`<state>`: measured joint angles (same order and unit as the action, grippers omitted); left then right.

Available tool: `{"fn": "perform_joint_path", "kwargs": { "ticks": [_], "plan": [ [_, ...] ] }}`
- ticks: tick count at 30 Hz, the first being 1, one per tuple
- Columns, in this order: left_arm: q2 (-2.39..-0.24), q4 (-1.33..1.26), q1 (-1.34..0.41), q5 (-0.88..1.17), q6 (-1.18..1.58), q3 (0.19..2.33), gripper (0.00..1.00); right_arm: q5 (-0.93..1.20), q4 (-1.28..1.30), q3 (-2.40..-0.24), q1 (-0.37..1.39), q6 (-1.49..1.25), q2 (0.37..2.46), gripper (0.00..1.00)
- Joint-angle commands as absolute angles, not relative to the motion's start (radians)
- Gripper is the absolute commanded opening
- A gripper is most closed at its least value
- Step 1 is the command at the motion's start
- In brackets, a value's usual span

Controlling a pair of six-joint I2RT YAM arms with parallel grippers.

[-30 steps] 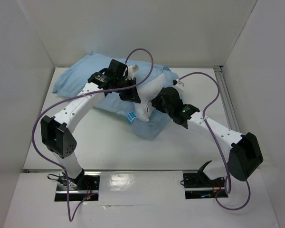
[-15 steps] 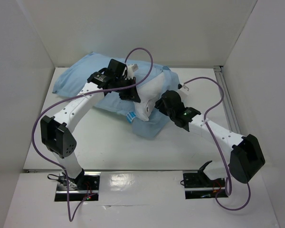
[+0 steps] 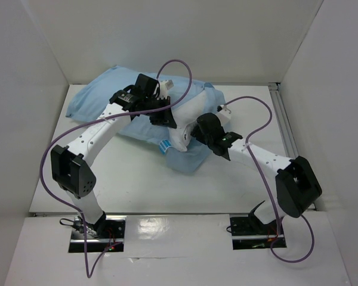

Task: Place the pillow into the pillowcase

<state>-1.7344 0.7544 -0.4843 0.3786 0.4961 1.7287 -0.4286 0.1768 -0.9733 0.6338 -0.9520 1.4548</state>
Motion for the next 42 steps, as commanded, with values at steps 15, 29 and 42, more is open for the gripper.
{"fn": "perform_joint_path", "kwargs": {
  "ticks": [15,29,42],
  "plan": [
    [-1.703,0.553,-0.474,0.399,0.572,1.746,0.0,-0.335,0.075,-1.012,0.565,-0.848,1.445,0.0],
    [-1.897,0.334,-0.503,0.06,0.853,1.723,0.0,0.431,0.365,-1.181,0.601,-0.259,1.2,0.0],
    [-1.987,0.334,-0.522,0.139,0.813,1.727,0.0,0.411,0.413,-1.37,0.601,-0.23,1.178,0.0]
  ]
}}
